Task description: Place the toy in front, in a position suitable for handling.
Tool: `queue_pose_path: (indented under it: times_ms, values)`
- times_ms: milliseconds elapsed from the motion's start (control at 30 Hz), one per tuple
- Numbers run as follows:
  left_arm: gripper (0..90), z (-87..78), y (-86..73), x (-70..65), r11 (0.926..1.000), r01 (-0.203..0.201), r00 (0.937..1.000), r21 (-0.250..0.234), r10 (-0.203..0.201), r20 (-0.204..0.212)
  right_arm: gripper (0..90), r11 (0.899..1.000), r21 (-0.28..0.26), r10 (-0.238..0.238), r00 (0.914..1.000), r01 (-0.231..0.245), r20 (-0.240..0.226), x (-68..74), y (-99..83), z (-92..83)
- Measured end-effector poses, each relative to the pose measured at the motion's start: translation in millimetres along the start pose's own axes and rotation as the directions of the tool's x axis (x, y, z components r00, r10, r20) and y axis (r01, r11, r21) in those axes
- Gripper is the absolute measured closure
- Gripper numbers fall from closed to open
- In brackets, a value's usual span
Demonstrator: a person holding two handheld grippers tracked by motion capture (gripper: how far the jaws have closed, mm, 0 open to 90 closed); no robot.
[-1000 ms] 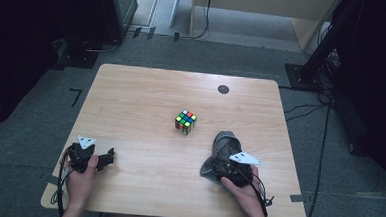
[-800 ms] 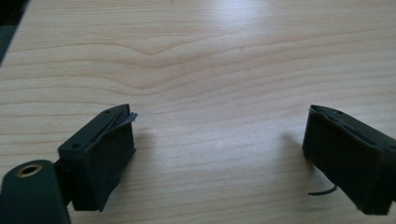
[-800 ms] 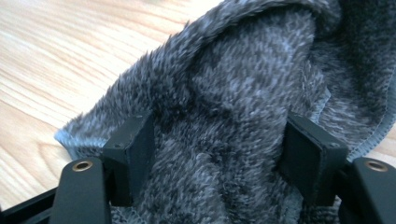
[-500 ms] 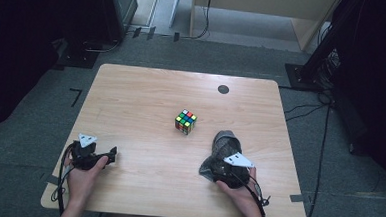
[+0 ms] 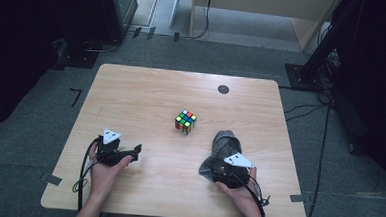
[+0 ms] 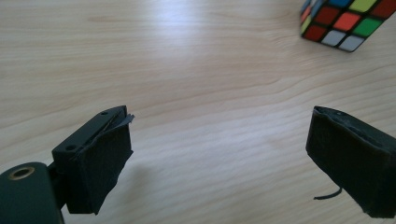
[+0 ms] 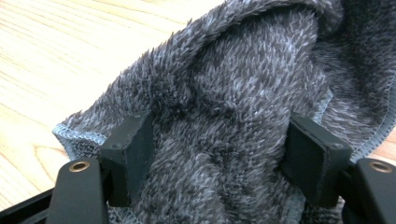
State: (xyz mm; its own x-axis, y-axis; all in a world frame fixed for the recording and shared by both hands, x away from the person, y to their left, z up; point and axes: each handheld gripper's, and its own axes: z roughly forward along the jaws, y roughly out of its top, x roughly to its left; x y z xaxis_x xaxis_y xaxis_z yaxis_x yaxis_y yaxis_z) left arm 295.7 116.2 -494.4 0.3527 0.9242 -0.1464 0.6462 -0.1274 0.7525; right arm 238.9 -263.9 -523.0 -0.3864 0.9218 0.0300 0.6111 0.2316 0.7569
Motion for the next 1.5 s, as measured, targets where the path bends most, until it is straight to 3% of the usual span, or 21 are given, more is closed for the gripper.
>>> queue_pose_path:
  times_ms: [167, 333, 400, 533, 867, 1033, 1167, 1233, 1500]
  values:
    - [7.1, 14.6, 11.1, -14.4, 1.0000, -0.001, 0.9991, -0.010, 0.001, 0.042, 28.9, 1.000, 0.000, 0.000, 1.0000, 0.000, -0.001, -0.1, 0.2, 0.2]
    - [7.6, 36.9, 24.0, -37.4, 0.9988, -0.035, 0.9964, -0.034, 0.037, 0.076, 28.8, 1.000, 0.000, -0.001, 1.0000, 0.001, -0.004, -0.4, 0.4, 0.4]
    - [7.7, 40.0, 25.8, -41.1, 0.9986, -0.038, 0.9958, -0.036, 0.041, 0.082, 28.8, 1.000, 0.000, -0.001, 1.0000, 0.001, -0.004, -0.4, 0.4, 0.4]
    - [7.8, 50.7, 35.2, -56.7, 0.9959, -0.081, 0.9922, -0.039, 0.085, 0.091, 28.8, 1.000, -0.002, 0.001, 1.0000, -0.001, -0.007, -0.7, 0.3, 0.4]
    - [13.3, 73.7, 49.0, -76.9, 0.9908, -0.129, 0.9851, -0.040, 0.133, 0.109, 28.8, 1.000, -0.004, 0.000, 1.0000, 0.000, -0.010, -1.5, 0.3, 0.3]
    - [13.6, 89.4, 53.5, -88.0, 0.9860, -0.163, 0.9784, -0.034, 0.166, 0.123, 28.7, 1.000, -0.005, -0.001, 0.9999, 0.001, -0.011, -1.4, 0.3, 0.5]
    - [14.0, 99.2, 55.7, -92.6, 0.9853, -0.170, 0.9782, -0.011, 0.170, 0.119, 28.7, 1.000, -0.005, -0.002, 0.9999, 0.002, -0.012, -1.6, 0.4, 0.6]
    - [14.2, 102.9, 58.0, -95.2, 0.9896, -0.144, 0.9802, -0.004, 0.143, 0.136, 28.7, 1.000, -0.004, -0.001, 0.9999, 0.000, -0.013, -1.6, 0.5, 0.5]
    - [15.3, 119.9, 64.8, -108.8, 0.9856, -0.167, 0.9804, 0.024, 0.164, 0.109, 28.7, 1.000, -0.005, -0.005, 0.9999, 0.005, -0.016, -1.9, 0.5, 0.7]
